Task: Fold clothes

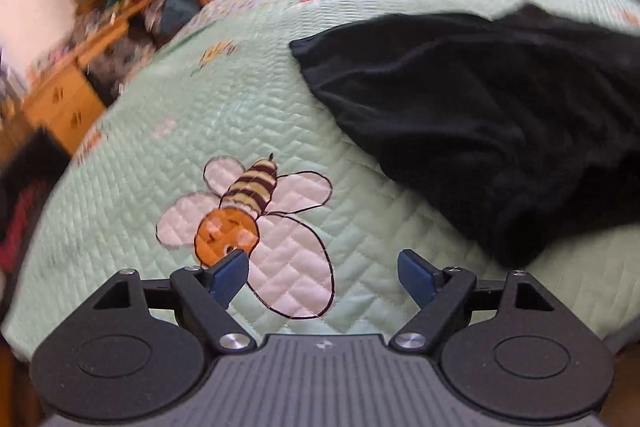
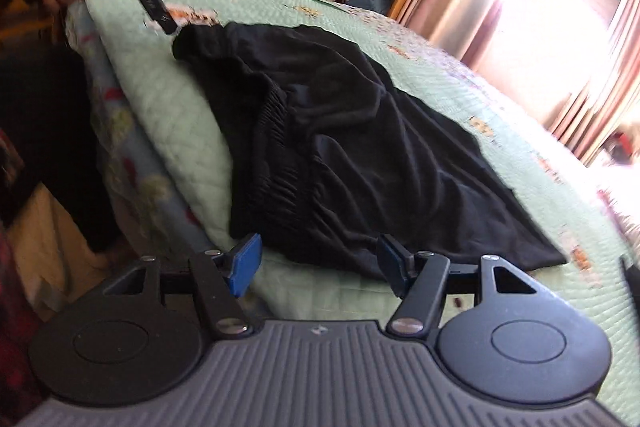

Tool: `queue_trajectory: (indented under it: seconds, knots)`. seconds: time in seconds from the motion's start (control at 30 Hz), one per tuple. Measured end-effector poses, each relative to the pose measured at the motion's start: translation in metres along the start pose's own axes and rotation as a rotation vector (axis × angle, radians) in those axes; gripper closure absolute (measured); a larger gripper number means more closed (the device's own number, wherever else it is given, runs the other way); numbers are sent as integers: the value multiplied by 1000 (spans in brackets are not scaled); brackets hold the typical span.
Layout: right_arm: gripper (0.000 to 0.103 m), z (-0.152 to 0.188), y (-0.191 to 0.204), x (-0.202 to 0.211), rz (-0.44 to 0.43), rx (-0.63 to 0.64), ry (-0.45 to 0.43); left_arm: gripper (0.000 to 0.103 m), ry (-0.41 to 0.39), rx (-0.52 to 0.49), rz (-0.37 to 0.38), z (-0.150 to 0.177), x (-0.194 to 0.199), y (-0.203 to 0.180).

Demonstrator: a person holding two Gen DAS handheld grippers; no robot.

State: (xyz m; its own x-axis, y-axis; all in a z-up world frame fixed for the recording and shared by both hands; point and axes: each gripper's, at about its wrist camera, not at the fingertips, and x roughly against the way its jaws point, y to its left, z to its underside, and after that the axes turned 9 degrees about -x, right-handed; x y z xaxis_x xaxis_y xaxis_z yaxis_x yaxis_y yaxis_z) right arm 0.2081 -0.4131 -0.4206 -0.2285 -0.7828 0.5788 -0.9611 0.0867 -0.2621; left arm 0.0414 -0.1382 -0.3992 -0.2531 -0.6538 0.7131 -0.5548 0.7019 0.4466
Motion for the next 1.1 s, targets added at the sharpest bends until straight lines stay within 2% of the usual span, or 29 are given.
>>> queue_trajectory:
  seconds: [0.13, 0.23, 0.4, 0.6, 0.83, 0.9, 0.93, 0.97, 1.0, 1.1]
  knots:
    - [38, 8, 0, -8, 38, 59, 18, 18, -64, -254, -112, 5, -3, -32]
    - [38, 14, 2, -10, 60, 120, 9, 18, -166, -467, -204, 15, 0, -54]
    - [37, 14, 6, -13, 57, 165, -19, 19, -295, -689, -183, 27, 8, -72]
    - [37, 11, 20, -19, 64, 269, -63, 20, -351, -763, -146, 28, 2, -72]
    - [37, 9, 27, -20, 37, 418, -142, 24, -437, -914, -68, 35, -4, -73]
    - [38, 5, 26, -19, 35, 426, -151, 35, -462, -958, -44, 37, -6, -73]
    - [42, 3, 27, -18, 39, 422, -161, 50, -467, -974, -26, 37, -7, -73]
    - [45, 0, 26, -19, 30, 406, -157, 55, -464, -979, -11, 37, -9, -72]
    - [55, -3, 25, -19, 21, 391, -154, 56, -467, -981, -11, 37, -10, -72]
    - [62, -11, 21, -21, 4, 331, -145, 65, -463, -943, -9, 36, -12, -66]
